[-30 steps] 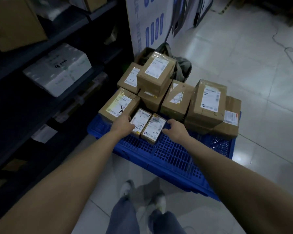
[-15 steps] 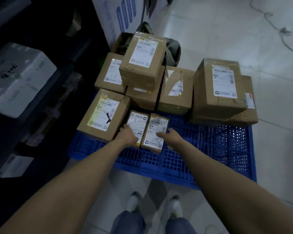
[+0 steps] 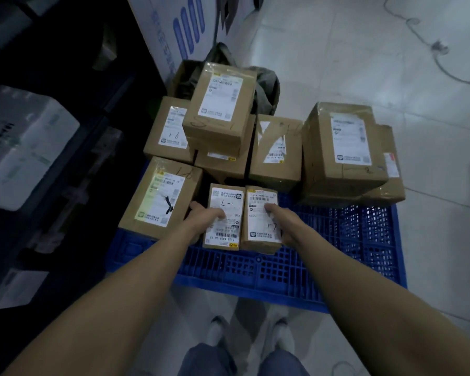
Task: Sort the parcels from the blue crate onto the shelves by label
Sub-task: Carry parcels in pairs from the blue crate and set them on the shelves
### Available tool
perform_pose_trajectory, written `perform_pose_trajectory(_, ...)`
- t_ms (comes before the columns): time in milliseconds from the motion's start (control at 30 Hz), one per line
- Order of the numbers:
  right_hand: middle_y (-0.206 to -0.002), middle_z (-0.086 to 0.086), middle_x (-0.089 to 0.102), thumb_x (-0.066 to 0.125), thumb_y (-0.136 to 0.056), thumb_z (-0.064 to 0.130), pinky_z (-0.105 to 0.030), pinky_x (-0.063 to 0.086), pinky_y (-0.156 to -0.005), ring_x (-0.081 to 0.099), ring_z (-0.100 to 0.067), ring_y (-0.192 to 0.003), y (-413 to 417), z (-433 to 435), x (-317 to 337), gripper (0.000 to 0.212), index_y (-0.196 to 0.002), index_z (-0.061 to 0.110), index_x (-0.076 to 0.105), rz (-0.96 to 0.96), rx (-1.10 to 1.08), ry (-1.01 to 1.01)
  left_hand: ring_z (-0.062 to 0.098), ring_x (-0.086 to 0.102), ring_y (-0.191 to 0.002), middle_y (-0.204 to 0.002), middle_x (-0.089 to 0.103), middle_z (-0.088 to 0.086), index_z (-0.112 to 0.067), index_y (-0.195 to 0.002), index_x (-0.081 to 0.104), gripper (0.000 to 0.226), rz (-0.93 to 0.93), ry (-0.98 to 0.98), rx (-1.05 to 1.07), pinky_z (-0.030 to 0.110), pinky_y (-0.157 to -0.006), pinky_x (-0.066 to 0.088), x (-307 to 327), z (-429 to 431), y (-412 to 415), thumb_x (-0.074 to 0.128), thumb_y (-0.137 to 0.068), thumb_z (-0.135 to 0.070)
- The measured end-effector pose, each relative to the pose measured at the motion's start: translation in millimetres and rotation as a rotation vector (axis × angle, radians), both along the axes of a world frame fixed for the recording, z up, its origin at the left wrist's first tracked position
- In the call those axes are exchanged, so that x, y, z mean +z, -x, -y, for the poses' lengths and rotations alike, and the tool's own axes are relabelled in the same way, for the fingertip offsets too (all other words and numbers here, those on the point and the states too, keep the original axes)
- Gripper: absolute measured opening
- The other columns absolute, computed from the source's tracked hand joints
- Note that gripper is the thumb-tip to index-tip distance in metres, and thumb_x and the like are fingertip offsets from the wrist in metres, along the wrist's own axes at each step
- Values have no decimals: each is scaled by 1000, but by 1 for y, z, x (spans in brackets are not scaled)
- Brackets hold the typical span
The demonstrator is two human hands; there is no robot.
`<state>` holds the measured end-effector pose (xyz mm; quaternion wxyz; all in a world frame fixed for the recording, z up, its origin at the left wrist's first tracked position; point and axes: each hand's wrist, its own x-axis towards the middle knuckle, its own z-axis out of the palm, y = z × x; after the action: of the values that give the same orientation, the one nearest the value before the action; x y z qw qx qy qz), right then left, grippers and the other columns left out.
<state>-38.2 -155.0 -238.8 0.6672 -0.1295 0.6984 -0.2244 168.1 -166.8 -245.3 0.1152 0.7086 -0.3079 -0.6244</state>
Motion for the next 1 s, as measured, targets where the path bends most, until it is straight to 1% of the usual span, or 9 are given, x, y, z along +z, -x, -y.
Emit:
perform_pose_trajectory(67,-94,-14,70,53,-98,25,-39,56,-61,69,-29,-79,3,0,24,30,-120,4,54,24,-12,6,22,63,-100,-122,61,9,-7,-137,42,60,-72,4,3,35,-76,53,22,-3,1,63,-82,-20)
perform_pose_trajectory(133,-98,-16,70,54,-98,23,-42,57,-65,69,-30,-83,5,0,53,30,-120,3,54,45,-15,28,17,65,-83,-104,67,5,-12,-111,59,28,-112,36,40,31,-64,51,52,-7,2,61,-83,-17)
perform_pose_trajectory(200,-110,-20,68,53,-98,21,-45,56,-72,68,-33,-90,5,1,84,33,-124,1,53,70,9,75,16,62,-78,-95,62,3,-10,-100,49,24,-81,106,119,29,-58,50,86,-12,0,63,-81,-15)
perform_pose_trajectory(300,-118,-22,65,56,-96,18,-48,56,-78,67,-35,-98,2,8,133,37,-128,0,51,86,65,177,25,67,-84,-107,61,14,-7,-121,30,56,-92,155,217,33,-55,55,138,-20,-7,64,-79,-19)
perform_pose_trajectory(433,-113,-18,69,61,-93,16,-48,59,-69,71,-32,-91,-18,14,204,38,-128,7,49,156,119,305,28,70,-87,-112,62,17,-10,-121,31,49,-140,313,395,46,-76,59,207,-43,-26,62,-86,-23)
perform_pose_trajectory(633,-107,-15,72,66,-89,18,-51,59,-74,72,-31,-90,-65,0,283,41,-127,8,53,266,363,460,17,71,-65,-100,64,14,-19,-95,38,26,-149,588,766,29,-50,56,288,-119,-56,63,-88,-20)
perform_pose_trajectory(733,-104,-17,72,69,-86,17,-45,59,-60,74,-31,-83,-99,-21,315,46,-127,8,49,317,487,489,15,71,-64,-99,66,14,-16,-100,38,28,-135,694,920,26,-48,54,321,-173,-70,63,-88,-19)
perform_pose_trajectory(900,-113,-20,68,70,-85,14,-54,57,-79,69,-35,-96,-179,-87,359,55,-133,4,44,421,747,573,14,70,-63,-88,68,3,-22,-94,42,26,-18,797,1148,34,-54,58,366,-289,-104,66,-86,-27)
perform_pose_trajectory(1000,-110,-20,70,72,-84,12,-52,58,-75,71,-34,-93,-229,-146,379,56,-132,5,44,480,931,575,16,68,-74,-101,65,8,-21,-94,41,26,109,888,1272,30,-56,56,385,-374,-128,66,-86,-23)
